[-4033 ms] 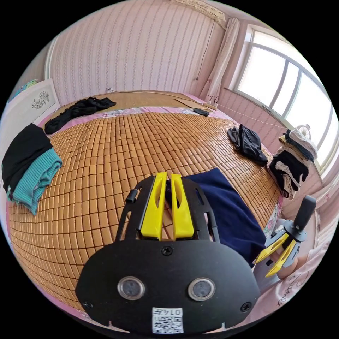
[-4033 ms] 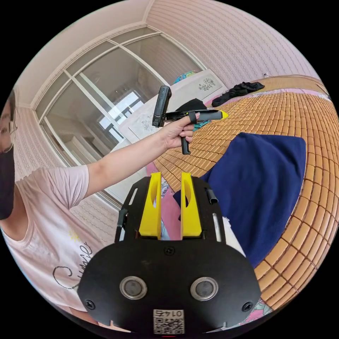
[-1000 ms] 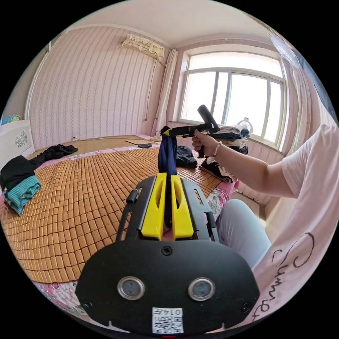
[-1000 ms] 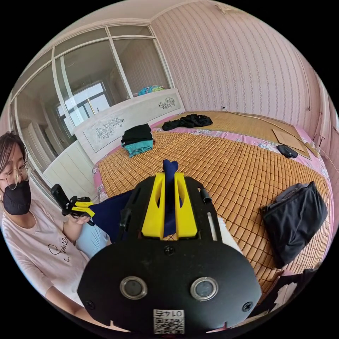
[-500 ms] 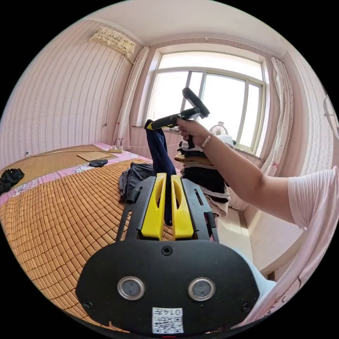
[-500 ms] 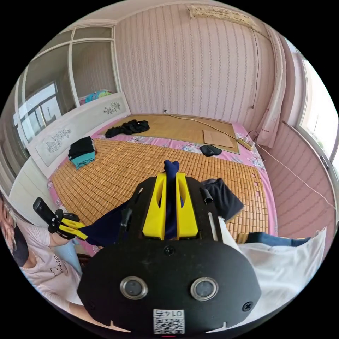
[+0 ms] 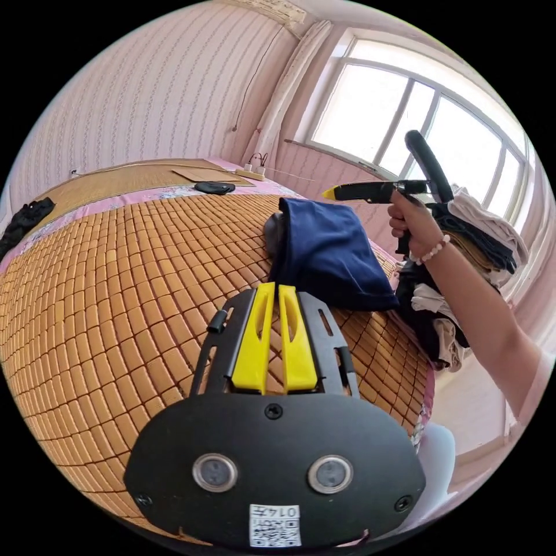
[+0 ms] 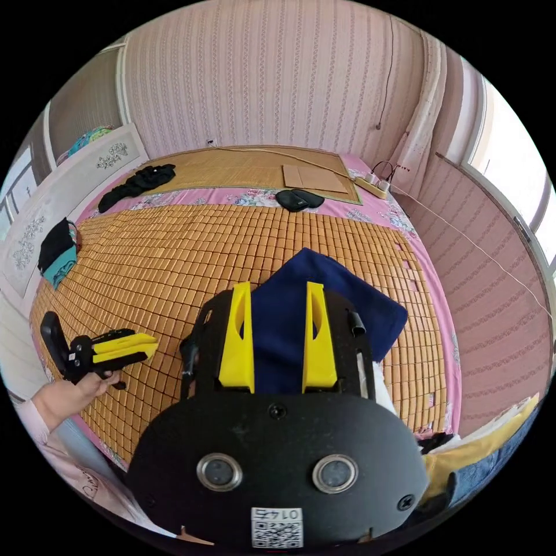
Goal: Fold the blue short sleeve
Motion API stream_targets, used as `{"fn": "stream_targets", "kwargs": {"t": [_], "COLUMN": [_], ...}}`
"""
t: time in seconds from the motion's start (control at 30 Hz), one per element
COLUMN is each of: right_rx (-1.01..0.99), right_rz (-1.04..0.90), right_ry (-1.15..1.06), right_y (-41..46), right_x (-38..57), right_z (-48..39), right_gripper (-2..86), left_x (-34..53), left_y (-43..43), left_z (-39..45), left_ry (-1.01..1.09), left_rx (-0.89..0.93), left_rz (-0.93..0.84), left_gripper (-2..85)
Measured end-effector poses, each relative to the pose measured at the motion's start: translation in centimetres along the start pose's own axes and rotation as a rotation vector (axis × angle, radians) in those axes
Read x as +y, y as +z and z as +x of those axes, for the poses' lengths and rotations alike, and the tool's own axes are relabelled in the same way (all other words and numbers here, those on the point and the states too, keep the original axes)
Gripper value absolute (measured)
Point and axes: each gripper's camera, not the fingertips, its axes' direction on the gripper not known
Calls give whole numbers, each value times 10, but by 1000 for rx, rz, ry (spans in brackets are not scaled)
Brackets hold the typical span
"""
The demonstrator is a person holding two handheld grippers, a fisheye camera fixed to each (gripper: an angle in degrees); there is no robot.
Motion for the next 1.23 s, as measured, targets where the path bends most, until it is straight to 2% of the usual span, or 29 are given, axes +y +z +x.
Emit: {"fn": "stream_targets", "kwargs": {"t": [0.1,0.2,0.3,0.47,0.6,0.67,0.77,0.87,0.97,1.13,1.23], "right_rx": [-77,-35,54,128,17,-49,-102,-128,-223,-424,-400], "right_rz": [-80,-213,-198,-181,-107,-82,-7,86,112,117,237], "right_ry": [-55,-99,-111,-125,-178,-240,-354,-447,-585,-813,-917], "right_y": [4,23,21,-2,-27,-29,-23,-8,15,55,62], "right_x": [40,87,122,141,134,125,107,88,66,31,18], "right_z": [-28,-54,-71,-98,-147,-183,-258,-346,-445,-624,-716], "right_gripper": [134,136,146,141,127,111,81,77,77,95,109], "left_x": [11,35,63,114,151,174,198,214,224,215,201], "left_y": [-47,-102,-153,-243,-313,-365,-429,-481,-528,-579,-615], "left_z": [-5,-4,-10,-50,-98,-130,-168,-216,-258,-320,-356], "left_ry": [3,53,67,-4,-109,-163,-205,-296,-378,-368,-395], "left_rx": [43,43,11,-123,-257,-419,-614,-755,-831,-941,-972], "left_rz": [12,24,17,4,36,87,190,215,256,241,319], "left_gripper": [-9,-9,-10,-10,-9,-7,6,48,73,79,80]}}
